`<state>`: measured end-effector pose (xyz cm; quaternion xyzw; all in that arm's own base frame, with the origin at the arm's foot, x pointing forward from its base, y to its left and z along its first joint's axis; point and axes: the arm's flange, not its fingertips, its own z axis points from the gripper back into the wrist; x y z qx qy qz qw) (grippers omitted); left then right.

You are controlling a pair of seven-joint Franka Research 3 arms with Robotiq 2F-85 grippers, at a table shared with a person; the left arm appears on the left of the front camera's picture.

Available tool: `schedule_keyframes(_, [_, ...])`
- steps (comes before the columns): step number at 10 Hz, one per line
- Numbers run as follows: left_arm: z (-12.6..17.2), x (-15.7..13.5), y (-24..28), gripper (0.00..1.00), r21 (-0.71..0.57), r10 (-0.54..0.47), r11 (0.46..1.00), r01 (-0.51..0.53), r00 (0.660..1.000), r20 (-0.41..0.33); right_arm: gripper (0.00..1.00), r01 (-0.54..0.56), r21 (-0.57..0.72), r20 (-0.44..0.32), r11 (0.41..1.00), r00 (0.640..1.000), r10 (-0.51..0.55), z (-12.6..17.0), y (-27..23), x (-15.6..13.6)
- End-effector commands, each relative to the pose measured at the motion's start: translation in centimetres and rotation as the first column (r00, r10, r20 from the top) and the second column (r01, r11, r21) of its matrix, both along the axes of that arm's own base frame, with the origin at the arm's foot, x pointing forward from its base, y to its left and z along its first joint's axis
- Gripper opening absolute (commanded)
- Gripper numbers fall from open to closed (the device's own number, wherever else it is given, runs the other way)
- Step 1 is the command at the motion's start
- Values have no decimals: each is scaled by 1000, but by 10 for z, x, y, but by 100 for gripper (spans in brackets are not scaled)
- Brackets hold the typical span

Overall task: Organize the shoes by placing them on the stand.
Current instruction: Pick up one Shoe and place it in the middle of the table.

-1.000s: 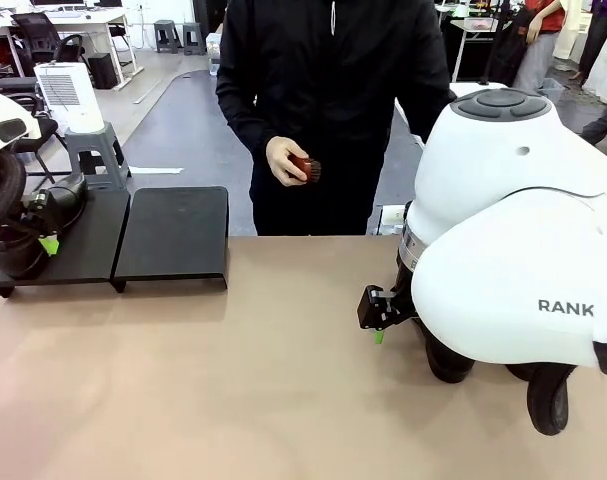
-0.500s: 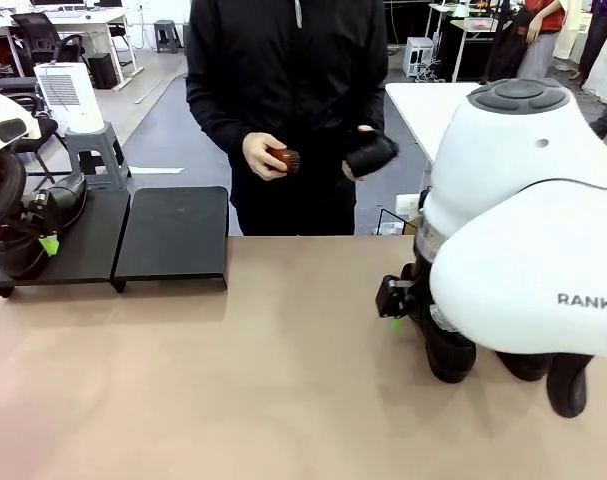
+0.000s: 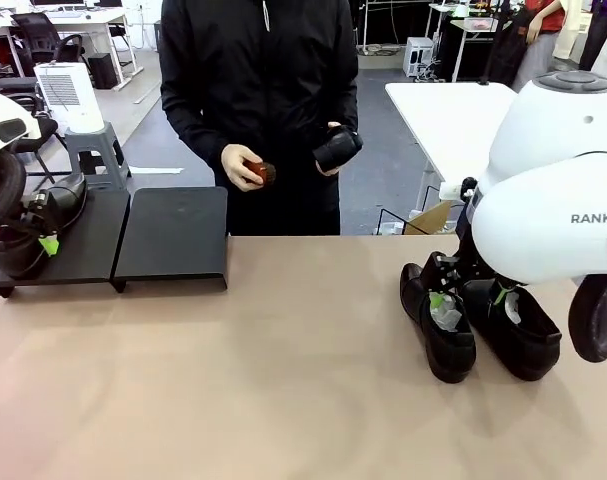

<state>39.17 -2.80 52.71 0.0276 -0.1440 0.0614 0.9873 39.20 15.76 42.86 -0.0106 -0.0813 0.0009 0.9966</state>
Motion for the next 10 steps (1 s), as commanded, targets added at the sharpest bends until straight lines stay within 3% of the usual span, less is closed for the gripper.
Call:
schedule_keyframes(1, [1,-2,1,83,2,-1,1000,1,1000,-3,100,23,-24,22,999,1000,-23,8,11,-16])
schedule_keyframes(2, [1,-2,1,83,2,-1,1000,1,1000,-3,100,0,0,0,1000,1000,0,0,0,0])
schedule_keyframes(8, [1,-2,1,83,2,-1,1000,1,1000,-3,100,-51,-20,-134,998,990,48,-39,55,18])
schedule_keyframes(10, [1,-2,1,83,2,-1,1000,1,1000,-3,100,-66,-24,-126,998,990,62,-57,61,25])
